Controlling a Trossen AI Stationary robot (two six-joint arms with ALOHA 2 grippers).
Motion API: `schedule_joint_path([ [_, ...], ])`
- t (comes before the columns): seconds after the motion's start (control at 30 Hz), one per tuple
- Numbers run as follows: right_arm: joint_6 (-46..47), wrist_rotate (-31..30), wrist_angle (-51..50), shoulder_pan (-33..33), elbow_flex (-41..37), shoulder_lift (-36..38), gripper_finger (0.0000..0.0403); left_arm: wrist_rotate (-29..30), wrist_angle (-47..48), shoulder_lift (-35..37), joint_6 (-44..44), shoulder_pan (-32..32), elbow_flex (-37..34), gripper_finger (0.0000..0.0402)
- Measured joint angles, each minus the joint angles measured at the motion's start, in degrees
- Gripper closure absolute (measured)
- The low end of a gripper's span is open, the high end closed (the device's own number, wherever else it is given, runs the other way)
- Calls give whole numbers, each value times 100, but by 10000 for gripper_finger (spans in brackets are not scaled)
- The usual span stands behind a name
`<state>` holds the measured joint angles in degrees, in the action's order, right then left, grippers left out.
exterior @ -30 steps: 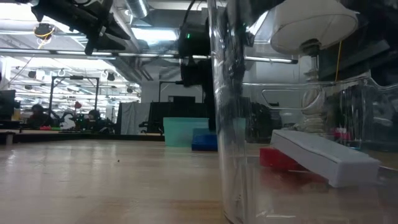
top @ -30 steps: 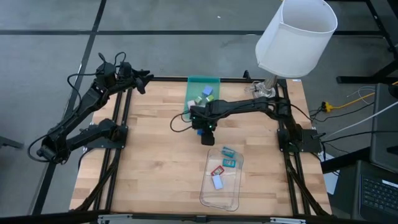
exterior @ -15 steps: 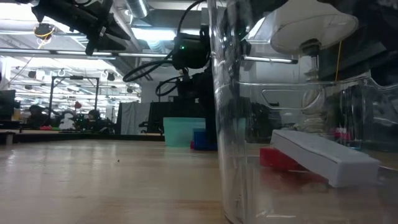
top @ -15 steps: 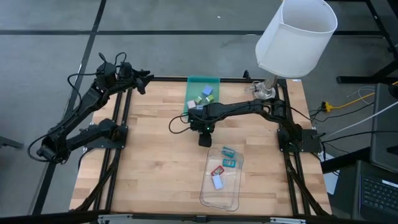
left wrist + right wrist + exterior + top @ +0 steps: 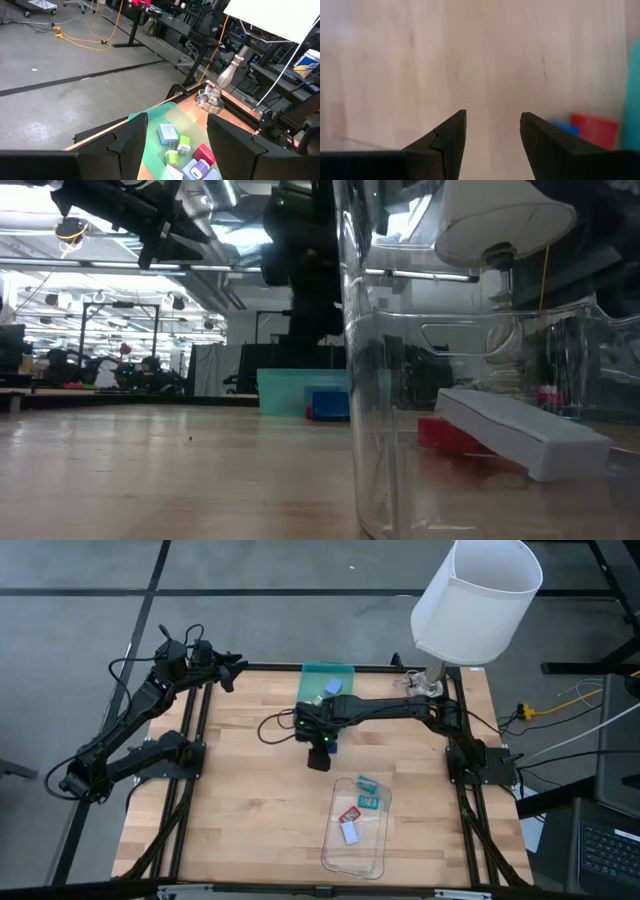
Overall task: Pick & Place Office items
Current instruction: Put the dark blue digital timer into the transparent bin
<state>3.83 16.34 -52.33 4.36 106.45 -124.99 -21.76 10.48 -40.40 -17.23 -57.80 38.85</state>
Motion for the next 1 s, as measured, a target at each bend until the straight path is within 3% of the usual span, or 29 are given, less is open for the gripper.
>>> schedule_joint_path([
  [0.3,5,-319,-96,233,-729,-37,217,0,1,0,66,0,0,199],
  [1.0,-148,-176,-12,423,-697,-42,218,112,0,0,140,-2,0,199],
])
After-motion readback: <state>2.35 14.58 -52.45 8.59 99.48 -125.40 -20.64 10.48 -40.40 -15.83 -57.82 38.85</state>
